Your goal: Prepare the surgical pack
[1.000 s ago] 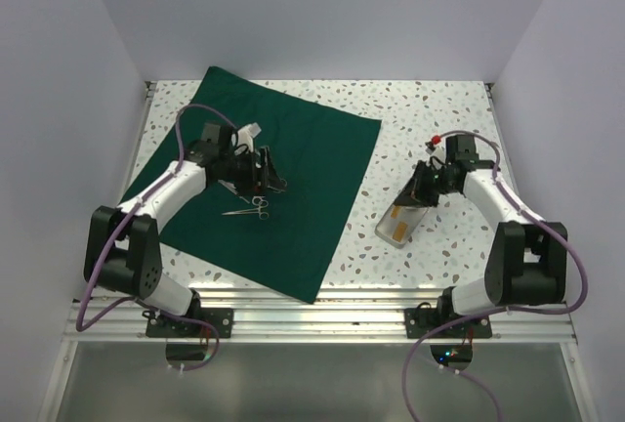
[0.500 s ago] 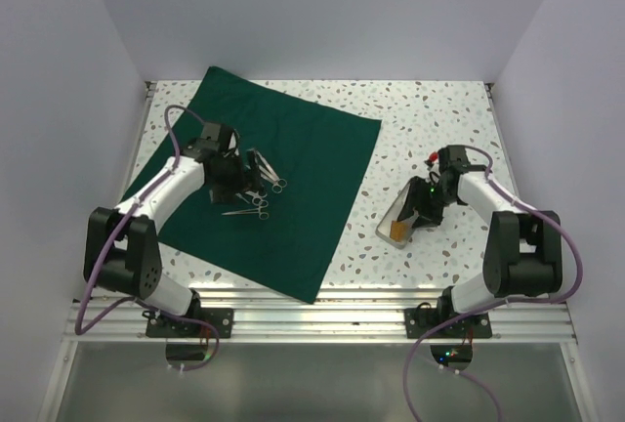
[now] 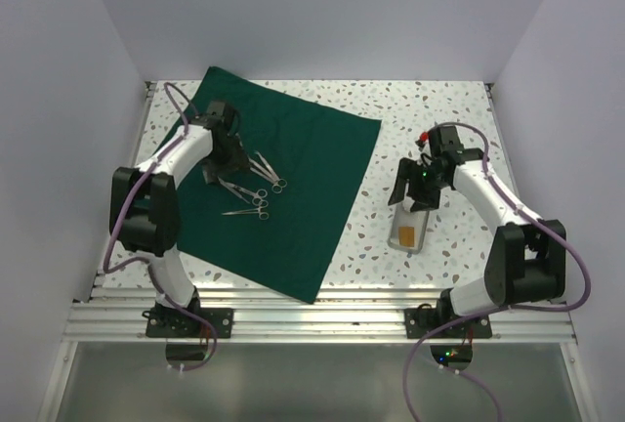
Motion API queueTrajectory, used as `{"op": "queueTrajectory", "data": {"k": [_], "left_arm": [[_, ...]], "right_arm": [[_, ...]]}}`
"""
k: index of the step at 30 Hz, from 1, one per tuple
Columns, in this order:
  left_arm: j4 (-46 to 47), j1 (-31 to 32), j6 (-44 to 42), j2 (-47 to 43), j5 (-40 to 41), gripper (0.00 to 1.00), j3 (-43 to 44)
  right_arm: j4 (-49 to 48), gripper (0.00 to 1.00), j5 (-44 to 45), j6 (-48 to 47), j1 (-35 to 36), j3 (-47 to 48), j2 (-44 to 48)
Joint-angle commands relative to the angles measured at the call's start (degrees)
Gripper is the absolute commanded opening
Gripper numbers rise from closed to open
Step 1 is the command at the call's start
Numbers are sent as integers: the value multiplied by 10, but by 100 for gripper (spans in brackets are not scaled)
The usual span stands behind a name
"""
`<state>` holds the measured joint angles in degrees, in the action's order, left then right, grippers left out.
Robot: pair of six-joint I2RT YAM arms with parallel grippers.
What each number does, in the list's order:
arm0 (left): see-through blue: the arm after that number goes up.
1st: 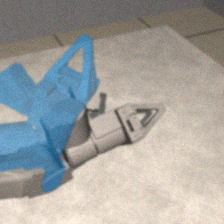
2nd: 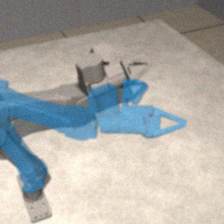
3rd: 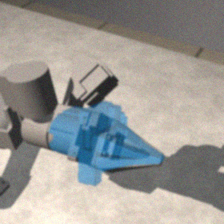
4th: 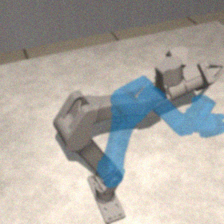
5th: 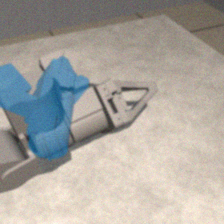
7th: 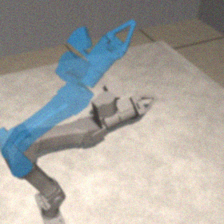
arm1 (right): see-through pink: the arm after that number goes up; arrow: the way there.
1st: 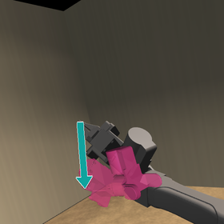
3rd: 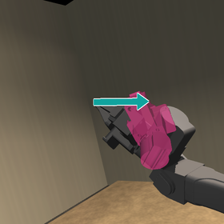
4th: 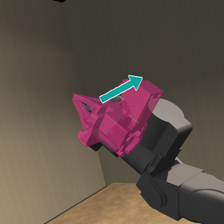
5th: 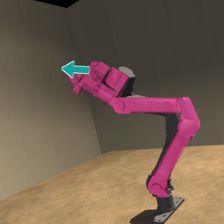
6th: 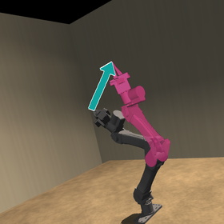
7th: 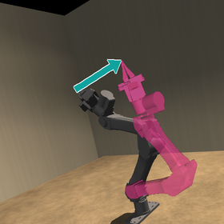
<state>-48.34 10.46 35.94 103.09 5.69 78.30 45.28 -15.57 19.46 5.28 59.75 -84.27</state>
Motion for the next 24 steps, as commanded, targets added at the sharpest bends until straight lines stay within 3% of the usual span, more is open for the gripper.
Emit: {"op": "queueTrajectory", "data": {"k": [1,2,4,24], "left_arm": [[-31,-15,26,34,54,65,65],[-35,-25,29,54,56,59,75],[-48,-32,34,73,71,54,98],[-55,-54,80,170,87,55,144]], "right_arm": [[3,67,-3,15,46,21,23],[-4,68,-12,19,51,22,24],[-9,68,-20,23,56,22,22],[-21,70,-48,-8,59,18,7]]}}
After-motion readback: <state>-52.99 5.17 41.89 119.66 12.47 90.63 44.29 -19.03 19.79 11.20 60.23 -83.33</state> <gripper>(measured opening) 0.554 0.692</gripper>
